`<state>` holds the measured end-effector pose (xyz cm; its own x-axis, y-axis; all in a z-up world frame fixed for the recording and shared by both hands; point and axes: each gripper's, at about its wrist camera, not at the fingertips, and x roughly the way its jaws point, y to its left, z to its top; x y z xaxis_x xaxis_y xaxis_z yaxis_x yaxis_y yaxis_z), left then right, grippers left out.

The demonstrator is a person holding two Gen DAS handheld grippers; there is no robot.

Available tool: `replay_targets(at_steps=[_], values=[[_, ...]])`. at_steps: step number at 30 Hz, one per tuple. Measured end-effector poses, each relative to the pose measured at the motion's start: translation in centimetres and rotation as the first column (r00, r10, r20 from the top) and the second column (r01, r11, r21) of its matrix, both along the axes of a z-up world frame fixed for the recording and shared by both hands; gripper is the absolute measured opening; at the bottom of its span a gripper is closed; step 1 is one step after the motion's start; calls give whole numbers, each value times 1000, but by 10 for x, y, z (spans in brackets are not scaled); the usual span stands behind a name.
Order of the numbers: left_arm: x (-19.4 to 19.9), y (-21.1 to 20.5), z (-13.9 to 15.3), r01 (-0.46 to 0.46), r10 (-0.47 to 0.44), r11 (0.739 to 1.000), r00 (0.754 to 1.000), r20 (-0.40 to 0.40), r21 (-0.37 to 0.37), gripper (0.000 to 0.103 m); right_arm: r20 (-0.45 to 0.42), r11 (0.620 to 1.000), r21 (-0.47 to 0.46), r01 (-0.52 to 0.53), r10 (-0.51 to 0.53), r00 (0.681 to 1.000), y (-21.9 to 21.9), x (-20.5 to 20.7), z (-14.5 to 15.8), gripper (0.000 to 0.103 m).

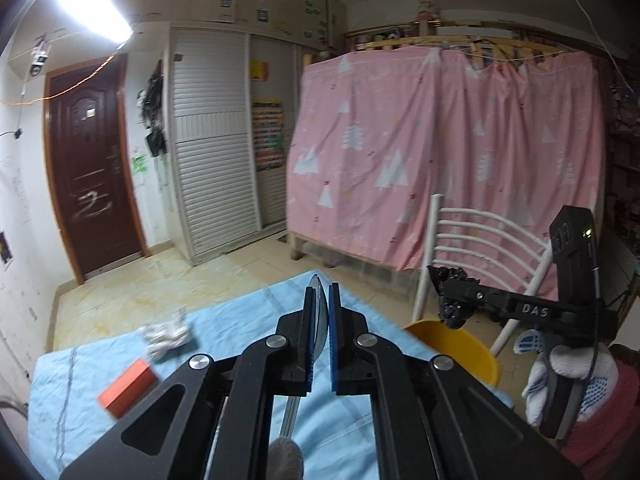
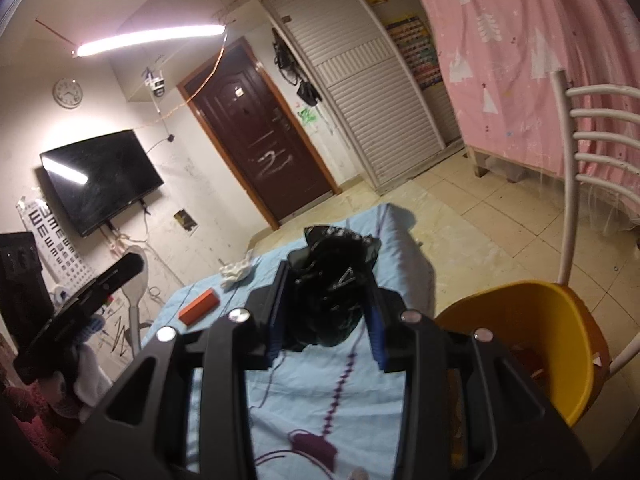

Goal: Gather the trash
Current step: 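Carry spoon and black bag to the yellow bin and open both tools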

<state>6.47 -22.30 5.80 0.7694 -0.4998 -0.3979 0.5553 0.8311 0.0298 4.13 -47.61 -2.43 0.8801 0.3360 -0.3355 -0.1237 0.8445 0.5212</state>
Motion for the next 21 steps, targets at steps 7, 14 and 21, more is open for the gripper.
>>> replay_targets(at_steps=[7,14,21], values=[[-3,-63,3,111,-111,994,994,-1,-5,0,12,996,35,83,-83,996,-44,-10,1,33],[-3,-117,6,225,-227,972,974,-20,-60,0,-18,983,6,181,-181,983,-73,-12,-8,33],[8,-168,6,331,-343,932,937,-65,-150,0,-67,976,4,220,-219,973,-88,-7,-29,33]])
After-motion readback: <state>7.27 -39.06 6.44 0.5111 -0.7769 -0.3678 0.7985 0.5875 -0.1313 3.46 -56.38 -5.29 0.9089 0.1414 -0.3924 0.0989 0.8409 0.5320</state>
